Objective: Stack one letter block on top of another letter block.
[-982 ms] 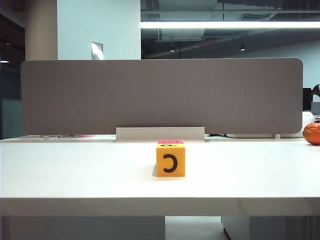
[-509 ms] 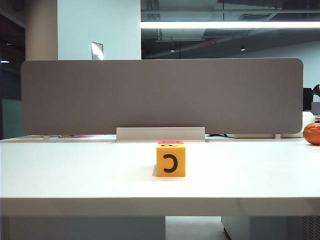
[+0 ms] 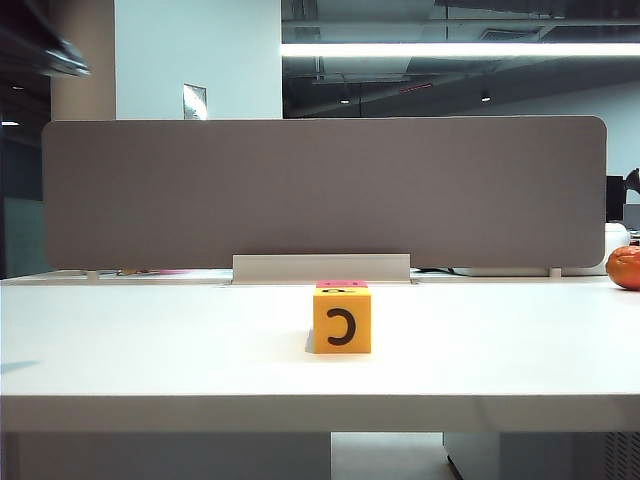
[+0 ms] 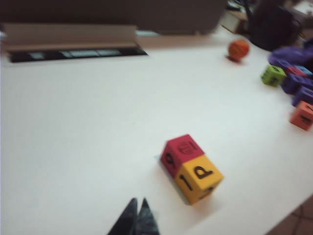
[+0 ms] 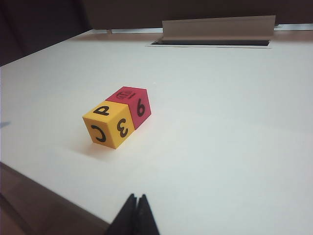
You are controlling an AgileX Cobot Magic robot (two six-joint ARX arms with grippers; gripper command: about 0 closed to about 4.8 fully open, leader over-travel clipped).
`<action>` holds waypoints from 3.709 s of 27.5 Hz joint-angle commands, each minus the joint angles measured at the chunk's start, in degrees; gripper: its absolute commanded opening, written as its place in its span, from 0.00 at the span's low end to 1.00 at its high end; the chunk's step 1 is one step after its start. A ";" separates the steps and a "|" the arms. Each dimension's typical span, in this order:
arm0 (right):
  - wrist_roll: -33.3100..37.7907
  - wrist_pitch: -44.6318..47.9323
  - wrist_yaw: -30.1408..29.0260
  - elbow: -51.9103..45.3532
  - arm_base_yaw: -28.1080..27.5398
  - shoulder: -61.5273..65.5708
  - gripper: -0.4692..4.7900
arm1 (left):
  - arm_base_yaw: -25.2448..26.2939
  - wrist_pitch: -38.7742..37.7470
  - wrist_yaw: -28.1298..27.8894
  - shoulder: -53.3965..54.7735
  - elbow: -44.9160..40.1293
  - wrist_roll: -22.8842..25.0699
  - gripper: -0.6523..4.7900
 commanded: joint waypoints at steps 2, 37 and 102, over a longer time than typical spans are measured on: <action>0.11 0.68 0.02 -0.15 0.00 -0.11 0.08 | -8.98 2.91 -7.89 5.33 1.51 -0.22 0.11; 0.09 0.66 0.02 -0.15 -0.07 -0.11 0.08 | -37.07 19.89 -38.40 48.28 10.69 -21.40 1.00; 0.11 0.66 0.00 -0.15 1.40 -0.11 0.08 | -40.33 18.93 -44.04 58.49 22.56 -26.51 0.45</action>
